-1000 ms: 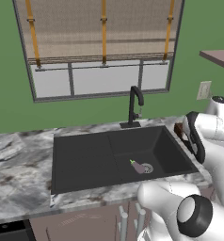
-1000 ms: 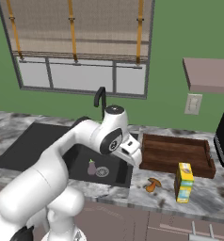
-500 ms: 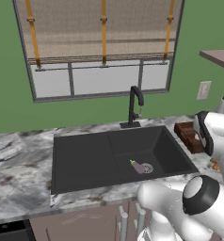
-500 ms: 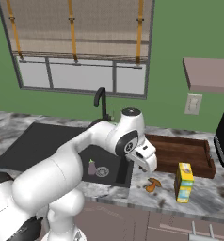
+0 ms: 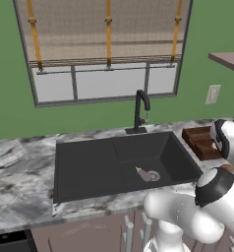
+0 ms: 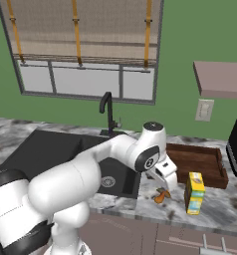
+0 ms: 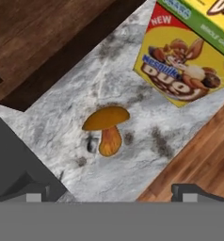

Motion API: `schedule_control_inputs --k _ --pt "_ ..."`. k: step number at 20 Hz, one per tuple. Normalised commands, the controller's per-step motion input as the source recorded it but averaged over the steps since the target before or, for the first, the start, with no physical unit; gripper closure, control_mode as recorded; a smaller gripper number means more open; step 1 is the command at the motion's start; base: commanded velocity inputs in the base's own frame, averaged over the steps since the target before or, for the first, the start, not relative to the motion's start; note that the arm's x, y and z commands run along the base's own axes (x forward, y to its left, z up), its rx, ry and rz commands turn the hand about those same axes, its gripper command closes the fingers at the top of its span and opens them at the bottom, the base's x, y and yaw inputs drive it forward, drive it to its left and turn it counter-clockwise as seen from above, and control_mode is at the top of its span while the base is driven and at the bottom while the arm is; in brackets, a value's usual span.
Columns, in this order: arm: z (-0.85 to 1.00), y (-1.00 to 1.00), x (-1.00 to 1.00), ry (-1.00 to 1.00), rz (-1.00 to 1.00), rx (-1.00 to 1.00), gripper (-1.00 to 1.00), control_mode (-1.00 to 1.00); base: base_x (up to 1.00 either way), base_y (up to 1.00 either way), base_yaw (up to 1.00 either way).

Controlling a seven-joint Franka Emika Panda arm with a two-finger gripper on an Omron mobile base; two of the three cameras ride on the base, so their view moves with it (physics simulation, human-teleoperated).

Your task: Pick up all produce items and place them in the sink. Turn on the sink faucet to wash them. Then turn the sink off and put them in the tray.

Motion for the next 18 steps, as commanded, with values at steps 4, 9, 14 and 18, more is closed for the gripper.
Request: schedule_control_inputs --k 4,9,14,18 --pt "-0.24 -0.11 0.0 0.0 -0.09 0.0 -1.0 -1.0 0.0 0.0 0.0" --pt "-0.19 -0.06 0.05 0.0 -0.06 0.0 -1.0 -1.0 0.0 0.0 0.0" --pt "-0.19 -0.01 0.15 0.0 -0.01 0.0 -1.0 -1.0 0.0 0.0 0.0" --pt "-0.17 -0.03 0.21 0.0 0.0 0.0 -1.0 -1.0 0.0 0.0 0.0"
